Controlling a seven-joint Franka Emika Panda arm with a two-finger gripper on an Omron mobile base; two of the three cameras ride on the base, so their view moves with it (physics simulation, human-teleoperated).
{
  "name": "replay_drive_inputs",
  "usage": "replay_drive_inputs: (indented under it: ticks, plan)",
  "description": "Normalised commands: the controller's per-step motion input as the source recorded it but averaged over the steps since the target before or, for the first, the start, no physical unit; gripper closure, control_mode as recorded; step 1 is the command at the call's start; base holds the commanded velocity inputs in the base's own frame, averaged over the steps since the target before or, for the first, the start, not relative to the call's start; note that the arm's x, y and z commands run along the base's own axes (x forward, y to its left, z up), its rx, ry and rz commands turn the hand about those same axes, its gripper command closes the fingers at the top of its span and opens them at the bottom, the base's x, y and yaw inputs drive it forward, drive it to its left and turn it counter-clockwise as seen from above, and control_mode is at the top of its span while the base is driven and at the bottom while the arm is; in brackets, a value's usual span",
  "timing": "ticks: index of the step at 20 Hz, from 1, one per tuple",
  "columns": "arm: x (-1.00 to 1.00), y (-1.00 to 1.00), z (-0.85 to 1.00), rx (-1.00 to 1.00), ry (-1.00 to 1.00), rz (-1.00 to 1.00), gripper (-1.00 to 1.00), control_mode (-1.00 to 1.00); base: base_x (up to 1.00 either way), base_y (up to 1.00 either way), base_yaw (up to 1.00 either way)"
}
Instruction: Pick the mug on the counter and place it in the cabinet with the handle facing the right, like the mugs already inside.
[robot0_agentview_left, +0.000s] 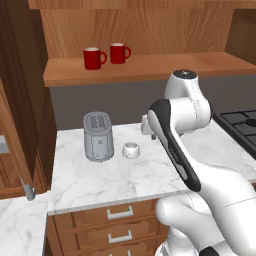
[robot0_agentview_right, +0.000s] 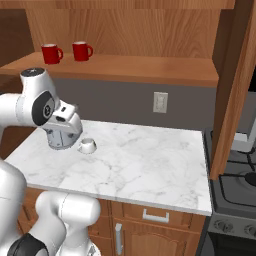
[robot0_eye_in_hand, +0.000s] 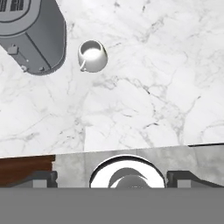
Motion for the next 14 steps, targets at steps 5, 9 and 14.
replay_drive_inputs:
  ticks: [5,9,14]
  plan:
    - [0.00,0.19,-0.22,0.00,0.00,-0.09,-1.00,-1.00,0.00,0.00,0.00]
    - [0.00,0.13,-0.21,-0.01,0.00,-0.06,-1.00,-1.00,0.00,0.00,0.00]
    - [0.04,0.09,-0.28,0.00,0.00,-0.09,-1.00,-1.00,0.00,0.00,0.00]
